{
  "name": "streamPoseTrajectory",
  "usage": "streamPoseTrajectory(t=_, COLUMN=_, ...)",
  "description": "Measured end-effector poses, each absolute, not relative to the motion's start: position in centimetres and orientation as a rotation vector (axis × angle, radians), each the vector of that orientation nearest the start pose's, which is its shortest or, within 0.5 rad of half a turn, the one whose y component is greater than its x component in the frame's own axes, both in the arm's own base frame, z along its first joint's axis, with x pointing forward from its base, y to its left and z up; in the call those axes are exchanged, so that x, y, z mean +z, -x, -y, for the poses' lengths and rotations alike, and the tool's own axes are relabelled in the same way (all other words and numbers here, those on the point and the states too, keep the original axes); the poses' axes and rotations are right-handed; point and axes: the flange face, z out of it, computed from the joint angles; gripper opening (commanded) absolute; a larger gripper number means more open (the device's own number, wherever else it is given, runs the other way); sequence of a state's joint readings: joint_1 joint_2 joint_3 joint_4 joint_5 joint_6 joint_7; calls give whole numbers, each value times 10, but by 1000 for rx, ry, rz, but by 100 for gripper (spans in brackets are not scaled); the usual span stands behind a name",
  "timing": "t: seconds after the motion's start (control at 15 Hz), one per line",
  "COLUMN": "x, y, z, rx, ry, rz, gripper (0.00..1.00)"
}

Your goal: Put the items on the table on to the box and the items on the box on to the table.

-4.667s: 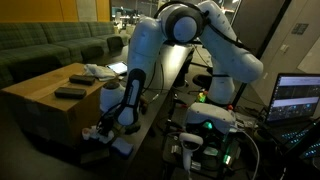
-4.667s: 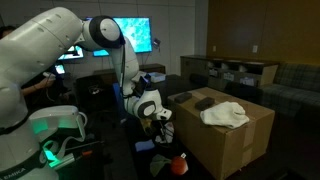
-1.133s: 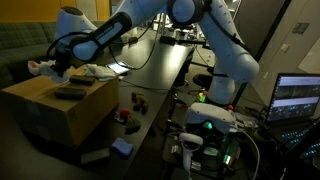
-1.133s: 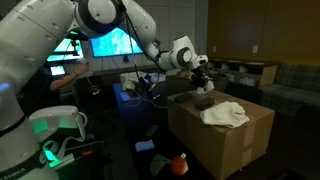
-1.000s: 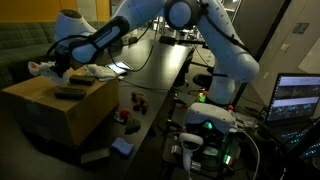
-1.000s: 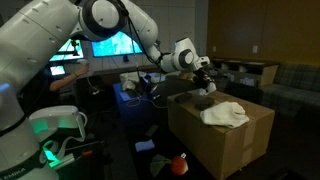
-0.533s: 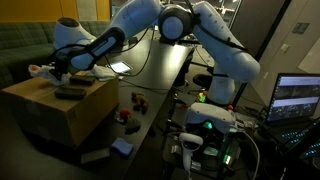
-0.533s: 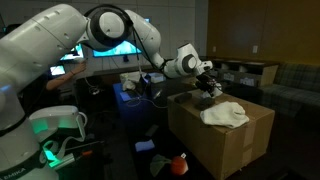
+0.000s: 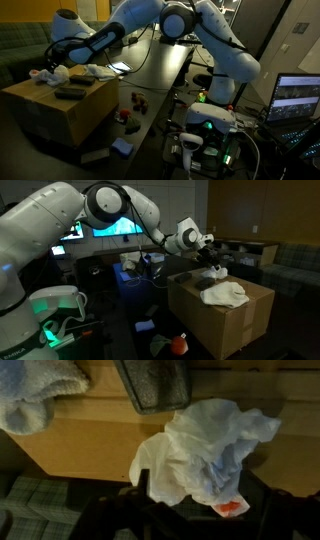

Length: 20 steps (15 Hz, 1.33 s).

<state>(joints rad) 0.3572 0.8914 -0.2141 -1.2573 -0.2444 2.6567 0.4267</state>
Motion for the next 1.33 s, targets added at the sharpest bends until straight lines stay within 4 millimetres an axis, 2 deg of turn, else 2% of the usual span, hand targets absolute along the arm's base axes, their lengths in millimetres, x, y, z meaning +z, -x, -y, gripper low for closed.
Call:
streamPoseTrajectory(t=0.13, x=309, y=-768, z=-177, rx=-939, ry=3139, rz=55, gripper=100)
streamPoseTrajectory(t=0.27, x=337, y=-752, z=-183, rx=-894, ry=3135, rz=83, gripper=100)
streamPoseTrajectory(t=0.6, x=395, y=-689, z=-186, rx=-679, ry=3177, rz=111, gripper=100)
streamPoseTrajectory(t=0.93, x=434, y=-612, z=-161, rx=-492, ry=3224, rz=23, gripper=100)
streamPoseTrajectory(t=1.33, x=463, y=-514, z=-117, rx=-389, ry=3227, rz=-142, gripper=100)
